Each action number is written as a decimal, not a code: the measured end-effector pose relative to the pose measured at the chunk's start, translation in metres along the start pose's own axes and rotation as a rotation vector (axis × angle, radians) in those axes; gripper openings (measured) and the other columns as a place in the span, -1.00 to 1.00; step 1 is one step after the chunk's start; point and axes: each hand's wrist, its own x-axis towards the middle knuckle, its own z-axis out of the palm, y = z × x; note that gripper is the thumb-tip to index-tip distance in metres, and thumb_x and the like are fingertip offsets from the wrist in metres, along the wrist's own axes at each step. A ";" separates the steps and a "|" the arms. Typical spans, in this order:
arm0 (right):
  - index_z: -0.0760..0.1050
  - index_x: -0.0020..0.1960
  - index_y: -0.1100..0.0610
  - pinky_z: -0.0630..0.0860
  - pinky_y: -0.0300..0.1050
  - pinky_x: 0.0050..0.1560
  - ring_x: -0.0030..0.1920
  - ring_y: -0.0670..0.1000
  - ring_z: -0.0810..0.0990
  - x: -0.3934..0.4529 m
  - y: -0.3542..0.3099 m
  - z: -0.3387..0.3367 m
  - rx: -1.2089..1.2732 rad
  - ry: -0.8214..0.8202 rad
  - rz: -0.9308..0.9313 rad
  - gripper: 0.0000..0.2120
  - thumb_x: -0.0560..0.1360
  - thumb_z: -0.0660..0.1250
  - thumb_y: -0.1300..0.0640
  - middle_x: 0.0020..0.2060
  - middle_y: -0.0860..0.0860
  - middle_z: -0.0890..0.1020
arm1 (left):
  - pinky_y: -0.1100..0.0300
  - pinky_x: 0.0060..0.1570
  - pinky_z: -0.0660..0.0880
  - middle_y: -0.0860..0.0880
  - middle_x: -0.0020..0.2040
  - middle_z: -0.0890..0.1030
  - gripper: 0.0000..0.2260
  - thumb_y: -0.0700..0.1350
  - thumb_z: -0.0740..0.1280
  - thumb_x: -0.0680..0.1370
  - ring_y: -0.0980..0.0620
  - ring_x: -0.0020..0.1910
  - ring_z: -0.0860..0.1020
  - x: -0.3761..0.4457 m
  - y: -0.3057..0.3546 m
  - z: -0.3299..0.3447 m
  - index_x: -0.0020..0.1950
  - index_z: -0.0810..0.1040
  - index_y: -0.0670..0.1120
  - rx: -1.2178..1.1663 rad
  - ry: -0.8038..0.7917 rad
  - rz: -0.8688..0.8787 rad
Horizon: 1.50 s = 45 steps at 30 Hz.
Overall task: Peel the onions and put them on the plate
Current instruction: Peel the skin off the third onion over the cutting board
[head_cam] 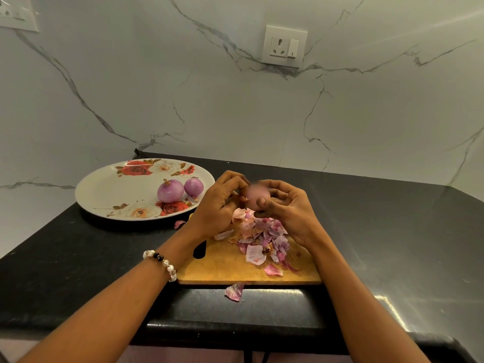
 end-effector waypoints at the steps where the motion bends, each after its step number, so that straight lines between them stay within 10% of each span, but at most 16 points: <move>1: 0.55 0.17 0.18 0.67 -0.08 -0.18 -0.01 0.16 0.71 0.000 -0.001 0.000 0.020 0.008 -0.002 -0.59 0.33 0.48 0.20 0.01 0.11 0.67 | 0.42 -0.13 0.50 -0.02 0.06 0.45 -0.81 -0.38 0.21 0.43 0.11 0.03 0.47 0.000 0.001 -0.001 -0.02 0.50 -0.20 -0.020 0.003 -0.004; 16: 0.54 0.15 0.21 0.69 -0.10 -0.18 -0.06 0.16 0.72 0.001 -0.004 0.001 0.290 0.119 0.109 -0.75 0.50 0.29 0.17 0.12 0.21 0.60 | 0.24 -0.29 0.54 0.03 0.12 0.60 -0.76 -0.39 0.13 0.59 0.02 -0.01 0.62 0.002 0.014 -0.012 -0.03 0.45 -0.08 -0.426 0.073 -0.257; 22: 0.51 0.16 0.23 0.68 -0.10 -0.19 -0.04 0.17 0.71 0.002 -0.004 -0.001 0.358 0.150 0.110 -0.80 0.61 0.18 0.22 0.12 0.21 0.59 | 0.21 -0.32 0.58 0.01 -0.20 0.62 -0.84 -0.34 0.25 0.57 0.11 -0.17 0.64 -0.001 0.016 -0.008 -0.03 0.48 -0.08 -0.380 0.029 -0.307; 34: 0.54 0.21 0.18 0.68 -0.04 -0.19 0.00 0.25 0.69 -0.002 -0.006 0.003 0.382 0.095 0.150 -0.72 0.68 0.07 0.20 0.20 0.23 0.56 | 0.47 -0.16 0.46 0.05 0.00 0.59 -0.79 -0.08 0.47 0.44 0.12 -0.06 0.56 -0.002 0.006 -0.001 0.05 0.60 -0.05 0.021 0.164 -0.123; 45: 0.51 0.20 0.25 0.66 -0.18 -0.32 -0.39 0.03 0.66 -0.001 -0.006 0.005 0.263 -0.017 0.156 -0.52 0.41 0.33 -0.05 -0.13 0.23 0.66 | 0.21 -0.12 0.61 0.02 0.10 0.63 -0.64 -0.03 0.44 0.42 0.10 -0.03 0.64 -0.003 0.011 -0.001 0.21 0.56 0.02 -0.191 0.141 -0.122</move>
